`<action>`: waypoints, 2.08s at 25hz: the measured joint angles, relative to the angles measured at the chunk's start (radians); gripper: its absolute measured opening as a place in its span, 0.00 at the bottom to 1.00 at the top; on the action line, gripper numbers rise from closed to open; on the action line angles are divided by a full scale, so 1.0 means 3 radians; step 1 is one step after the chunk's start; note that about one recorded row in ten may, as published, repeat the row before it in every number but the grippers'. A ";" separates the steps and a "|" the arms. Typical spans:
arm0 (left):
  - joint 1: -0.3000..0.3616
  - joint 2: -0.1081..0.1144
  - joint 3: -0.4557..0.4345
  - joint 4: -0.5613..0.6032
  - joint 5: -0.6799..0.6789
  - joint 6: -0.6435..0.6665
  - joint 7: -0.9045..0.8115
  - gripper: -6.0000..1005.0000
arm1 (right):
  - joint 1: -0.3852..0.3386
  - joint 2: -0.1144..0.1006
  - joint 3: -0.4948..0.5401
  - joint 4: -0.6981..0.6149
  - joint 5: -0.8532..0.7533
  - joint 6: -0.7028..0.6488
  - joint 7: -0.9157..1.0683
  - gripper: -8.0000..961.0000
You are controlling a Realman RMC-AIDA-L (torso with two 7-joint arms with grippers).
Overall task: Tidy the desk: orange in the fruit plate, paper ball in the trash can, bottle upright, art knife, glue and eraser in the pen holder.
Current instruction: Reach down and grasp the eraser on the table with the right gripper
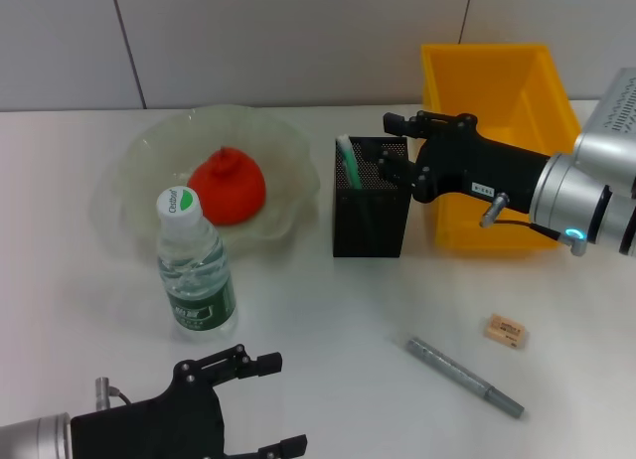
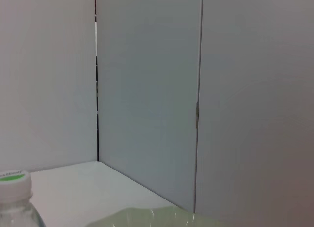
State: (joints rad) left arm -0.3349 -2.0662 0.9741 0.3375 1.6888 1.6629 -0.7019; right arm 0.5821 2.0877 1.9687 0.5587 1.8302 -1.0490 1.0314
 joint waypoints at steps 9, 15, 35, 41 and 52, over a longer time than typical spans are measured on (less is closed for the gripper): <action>0.0001 0.0000 0.0000 0.0000 0.0000 0.0000 -0.0015 0.81 | -0.0411 -0.0040 -0.0002 0.0764 0.0317 -0.0334 0.0504 0.59; -0.0009 0.0000 0.0000 0.0000 0.0000 0.0006 -0.0021 0.81 | -0.0736 -0.0065 0.0007 0.2053 -0.0611 -0.0339 0.2013 0.72; -0.0038 -0.0006 0.0001 0.0000 0.0000 0.0000 -0.0020 0.81 | -0.0266 -0.0035 -0.0341 0.3747 -0.4282 -0.2512 0.5120 0.81; -0.0039 -0.0005 0.0005 0.0000 0.0000 -0.0004 -0.0008 0.81 | -0.0288 -0.0033 -0.0698 0.3323 -0.4575 -0.2187 0.5075 0.81; -0.0035 -0.0005 0.0041 0.0000 0.0000 -0.0006 -0.0022 0.81 | -0.0181 -0.0025 -0.0884 0.2844 -0.4634 -0.1748 0.4629 0.81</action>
State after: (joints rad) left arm -0.3453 -2.0678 0.9864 0.3375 1.6889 1.6612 -0.7086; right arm 0.5277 2.0800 1.7035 1.4120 0.4401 -1.5733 2.4202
